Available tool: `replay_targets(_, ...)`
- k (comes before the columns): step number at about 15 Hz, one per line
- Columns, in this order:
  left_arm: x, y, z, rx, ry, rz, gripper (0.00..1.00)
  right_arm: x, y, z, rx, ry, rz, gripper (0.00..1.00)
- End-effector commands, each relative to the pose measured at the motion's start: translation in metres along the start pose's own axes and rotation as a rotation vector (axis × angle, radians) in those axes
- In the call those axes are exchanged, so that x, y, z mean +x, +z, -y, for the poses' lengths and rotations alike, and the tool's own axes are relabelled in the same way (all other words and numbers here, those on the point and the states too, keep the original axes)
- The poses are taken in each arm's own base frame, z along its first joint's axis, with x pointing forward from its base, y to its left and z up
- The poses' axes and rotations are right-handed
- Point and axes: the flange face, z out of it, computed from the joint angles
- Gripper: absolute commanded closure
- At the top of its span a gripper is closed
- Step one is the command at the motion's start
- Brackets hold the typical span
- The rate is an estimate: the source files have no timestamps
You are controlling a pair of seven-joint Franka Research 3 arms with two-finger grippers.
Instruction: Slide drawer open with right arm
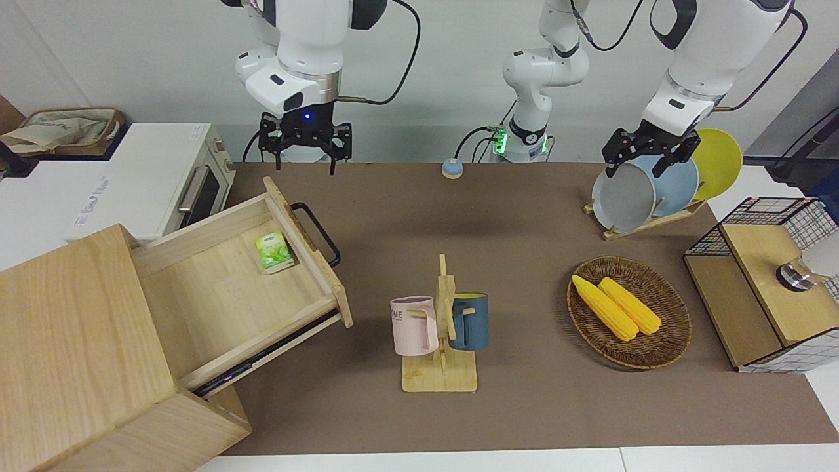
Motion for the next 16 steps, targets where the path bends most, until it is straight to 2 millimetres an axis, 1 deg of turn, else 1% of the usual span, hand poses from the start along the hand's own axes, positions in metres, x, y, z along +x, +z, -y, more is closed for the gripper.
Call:
replay_targets(1,0.001,-0.004,0.001,0.016,0.01,0.005,0.01,0.006,0.007,-0.051,0.082,0.002,0.014,0.019)
replay_targets(3,0.001,-0.003,0.001,0.016,0.01,0.007,0.01,0.01,0.014,-0.072,0.133,0.012,0.03,0.019)
replay_targets(4,0.001,-0.003,0.001,0.016,0.01,0.007,0.01,0.012,0.018,-0.087,0.162,0.039,0.036,0.019)
replay_targets(5,0.001,-0.004,0.001,0.016,0.01,0.005,0.01,0.016,0.018,-0.098,0.192,0.058,0.016,0.019)
replay_targets(7,0.001,-0.003,0.001,0.016,0.01,0.007,0.01,0.018,0.022,-0.107,0.216,0.035,0.011,0.017)
replay_targets(8,0.001,-0.004,0.001,0.016,0.01,0.005,0.01,0.019,0.028,-0.113,0.215,0.022,0.019,0.017)
replay_targets(10,0.001,-0.003,0.001,0.016,0.01,0.007,0.01,0.02,0.034,-0.123,0.213,0.021,0.025,0.017)
replay_targets(12,0.002,-0.003,0.001,0.016,0.01,0.008,0.01,0.022,0.041,-0.126,0.207,0.03,0.022,0.017)
replay_targets(14,0.001,-0.003,0.001,0.016,0.01,0.007,0.01,0.023,0.044,-0.133,0.21,0.041,0.02,0.017)
replay_targets(16,0.001,-0.003,0.001,0.016,0.01,0.007,0.01,0.025,0.047,-0.133,0.214,0.057,0.022,0.017)
